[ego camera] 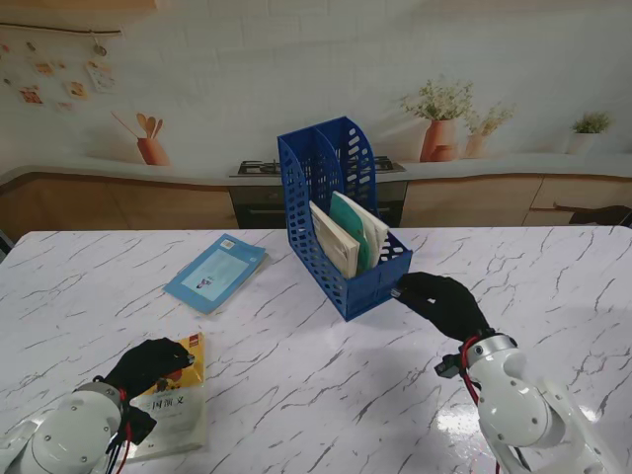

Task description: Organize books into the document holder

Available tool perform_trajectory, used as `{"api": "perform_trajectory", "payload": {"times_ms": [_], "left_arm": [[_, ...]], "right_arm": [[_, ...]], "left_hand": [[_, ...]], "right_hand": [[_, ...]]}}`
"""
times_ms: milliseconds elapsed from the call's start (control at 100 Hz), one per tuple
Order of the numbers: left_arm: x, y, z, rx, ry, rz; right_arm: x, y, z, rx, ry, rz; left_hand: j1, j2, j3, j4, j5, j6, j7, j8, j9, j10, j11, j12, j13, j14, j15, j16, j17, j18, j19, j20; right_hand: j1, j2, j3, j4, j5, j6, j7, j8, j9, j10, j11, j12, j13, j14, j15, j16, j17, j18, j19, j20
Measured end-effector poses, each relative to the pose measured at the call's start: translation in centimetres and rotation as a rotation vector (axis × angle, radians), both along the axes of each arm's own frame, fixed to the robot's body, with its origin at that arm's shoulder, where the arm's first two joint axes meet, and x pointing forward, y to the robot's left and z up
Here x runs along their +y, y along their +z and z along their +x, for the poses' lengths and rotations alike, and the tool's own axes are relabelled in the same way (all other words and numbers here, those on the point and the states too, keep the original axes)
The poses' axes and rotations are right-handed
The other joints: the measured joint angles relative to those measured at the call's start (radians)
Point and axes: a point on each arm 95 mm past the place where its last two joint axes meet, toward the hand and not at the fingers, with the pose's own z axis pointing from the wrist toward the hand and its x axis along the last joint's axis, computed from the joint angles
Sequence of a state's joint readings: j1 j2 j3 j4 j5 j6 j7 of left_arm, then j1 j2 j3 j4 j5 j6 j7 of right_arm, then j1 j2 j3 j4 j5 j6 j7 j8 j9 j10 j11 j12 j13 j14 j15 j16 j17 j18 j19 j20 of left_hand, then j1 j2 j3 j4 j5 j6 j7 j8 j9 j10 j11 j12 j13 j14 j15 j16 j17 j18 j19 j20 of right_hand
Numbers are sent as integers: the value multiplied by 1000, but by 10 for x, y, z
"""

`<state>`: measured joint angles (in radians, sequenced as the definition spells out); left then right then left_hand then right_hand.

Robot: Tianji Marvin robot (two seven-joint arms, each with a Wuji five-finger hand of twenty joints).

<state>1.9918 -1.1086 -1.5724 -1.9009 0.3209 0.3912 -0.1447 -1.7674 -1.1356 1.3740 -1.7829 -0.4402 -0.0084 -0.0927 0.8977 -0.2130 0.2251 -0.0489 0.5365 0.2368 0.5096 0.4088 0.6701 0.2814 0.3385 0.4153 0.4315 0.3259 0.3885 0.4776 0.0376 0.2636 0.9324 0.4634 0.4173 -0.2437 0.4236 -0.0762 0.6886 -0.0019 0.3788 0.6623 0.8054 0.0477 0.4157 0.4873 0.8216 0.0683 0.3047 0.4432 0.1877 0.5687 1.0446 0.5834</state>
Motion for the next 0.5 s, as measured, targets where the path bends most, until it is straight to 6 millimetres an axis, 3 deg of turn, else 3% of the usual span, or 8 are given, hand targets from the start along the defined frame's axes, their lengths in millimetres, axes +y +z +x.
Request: {"api": "perform_trajectory", "payload": {"times_ms": [140, 200, 260, 420, 500], "left_arm": [[1, -2, 6, 10, 19, -25], [0, -5, 9, 22, 21, -46], [-2, -9, 13, 38, 6, -48], [-5, -15, 21, 57, -12, -57], [-7, -18, 25, 56, -8, -72]], "right_arm": [[0, 0, 0, 3, 2, 5], [1, -1, 0, 4, 2, 8], [1, -2, 1, 5, 2, 12], [2, -1, 1, 3, 6, 12], [2, -1, 1, 2, 7, 11]], "left_hand": [[2, 12, 26, 0, 2, 36, 68, 12, 72, 13, 49, -9, 40, -23, 104, 0, 86, 35, 97, 69], [52, -26, 95, 0, 29, 37, 122, 24, 106, 12, 81, -11, 94, -78, 182, 12, 152, 58, 143, 94], [94, -78, 143, 1, 42, 37, 198, 23, 163, -31, 119, -5, 150, -131, 275, 56, 204, 71, 166, 105], [153, -114, 215, 1, 82, 34, 309, 4, 261, -56, 159, -5, 285, -132, 361, 80, 320, 82, 276, 119], [176, -114, 226, 1, 95, 33, 321, -16, 284, -55, 159, -5, 330, -111, 396, 80, 362, 83, 363, 120]], "right_hand": [[0, 0, -2, 0, 0, 0, 0, 0, 0, 0, 0, 0, 0, 0, 0, 0, -3, 0, -10, 0], [1, 1, -9, 0, 0, 0, 0, 0, 0, 0, 0, 0, 0, 0, 0, 0, -3, 0, -11, 0], [1, 1, -11, 0, 0, 0, 0, 0, 0, 0, 0, 0, 0, 0, 0, 0, -3, 0, -11, 0], [1, 1, -12, 0, 0, 1, 6, 0, 0, 0, 0, 0, 0, 0, 0, 0, -3, 0, -11, 0], [1, 1, -12, 0, 0, 1, 6, 0, 0, 0, 0, 0, 0, 0, 0, 0, -3, 0, -11, 0]]}}
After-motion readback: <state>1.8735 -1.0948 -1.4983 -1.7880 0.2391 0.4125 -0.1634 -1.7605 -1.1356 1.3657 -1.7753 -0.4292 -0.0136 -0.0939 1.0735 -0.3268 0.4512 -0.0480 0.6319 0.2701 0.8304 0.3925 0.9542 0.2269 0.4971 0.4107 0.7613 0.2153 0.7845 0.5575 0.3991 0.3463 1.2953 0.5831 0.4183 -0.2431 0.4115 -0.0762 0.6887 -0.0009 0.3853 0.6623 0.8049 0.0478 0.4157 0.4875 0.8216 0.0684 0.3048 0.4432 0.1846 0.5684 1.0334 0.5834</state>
